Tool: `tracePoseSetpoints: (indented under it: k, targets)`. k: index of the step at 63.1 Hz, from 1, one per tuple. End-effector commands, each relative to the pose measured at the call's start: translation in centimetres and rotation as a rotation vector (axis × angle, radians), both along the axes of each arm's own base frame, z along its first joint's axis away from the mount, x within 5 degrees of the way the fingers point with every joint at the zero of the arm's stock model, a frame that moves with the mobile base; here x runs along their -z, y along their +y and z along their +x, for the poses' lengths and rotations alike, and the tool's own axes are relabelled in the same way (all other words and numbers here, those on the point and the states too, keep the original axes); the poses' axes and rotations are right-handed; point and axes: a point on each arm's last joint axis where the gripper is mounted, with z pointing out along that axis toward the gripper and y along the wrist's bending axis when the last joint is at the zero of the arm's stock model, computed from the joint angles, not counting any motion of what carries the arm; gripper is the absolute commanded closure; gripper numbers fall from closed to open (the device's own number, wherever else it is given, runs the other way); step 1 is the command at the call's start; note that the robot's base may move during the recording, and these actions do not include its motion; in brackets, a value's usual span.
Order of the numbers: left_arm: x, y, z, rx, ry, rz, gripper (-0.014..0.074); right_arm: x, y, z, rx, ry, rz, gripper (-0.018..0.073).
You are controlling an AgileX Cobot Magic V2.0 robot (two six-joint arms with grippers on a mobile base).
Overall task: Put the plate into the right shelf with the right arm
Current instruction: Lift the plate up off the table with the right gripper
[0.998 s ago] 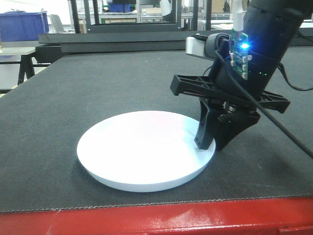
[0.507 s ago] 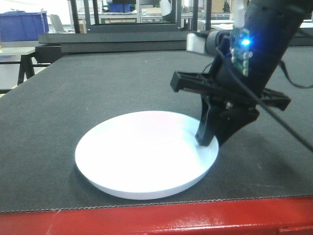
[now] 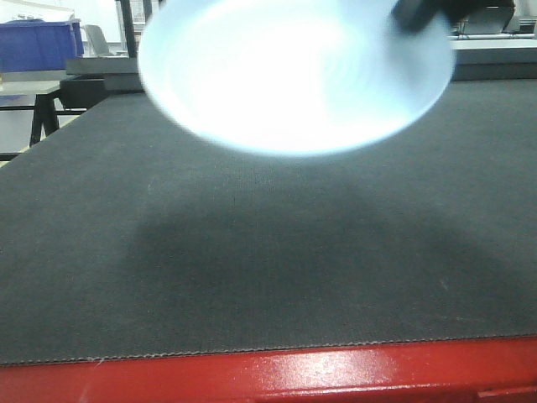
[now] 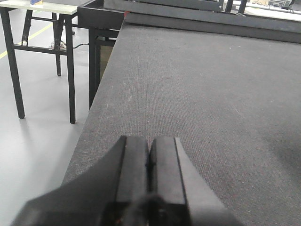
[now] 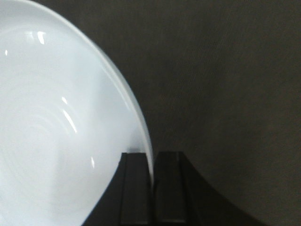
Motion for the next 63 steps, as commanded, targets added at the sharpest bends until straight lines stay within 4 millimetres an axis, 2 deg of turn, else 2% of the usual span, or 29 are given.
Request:
tracePoseSetpoints:
  k: [1, 8, 16, 24, 34, 45, 63]
  targets:
    - [-0.5, 0.0, 0.0, 0.002, -0.086, -0.011, 0.0643, -4.6, -1.8, -2.9, 0.008, -0.221, 0.061, 0.0504]
    - [-0.5, 0.0, 0.0, 0.002, -0.086, -0.011, 0.0643, -6.9, -3.6, -6.4, 0.016, -0.35, 0.117, 0.0504]
    - [-0.5, 0.0, 0.0, 0.002, -0.086, -0.011, 0.0643, -7.7, -5.3, -9.7, 0.034, -0.498, 0.182, 0.0504]
    - [-0.5, 0.0, 0.0, 0.002, -0.086, -0.011, 0.0643, -6.9, -7.0, -12.6, 0.055, -0.627, 0.244, 0.0504]
    - [-0.5, 0.0, 0.0, 0.002, -0.086, -0.011, 0.0643, -4.4, -8.5, -15.5, 0.081, -0.764, 0.317, 0.0504]
    - [-0.5, 0.0, 0.0, 0.002, -0.086, -0.011, 0.0643, -2.1, -9.4, -16.7, 0.108, -0.876, 0.377, 0.0504]
    - [-0.5, 0.0, 0.0, 0.002, -0.086, -0.011, 0.0643, -0.2, -9.3, -16.3, 0.118, -0.881, 0.379, 0.0504]
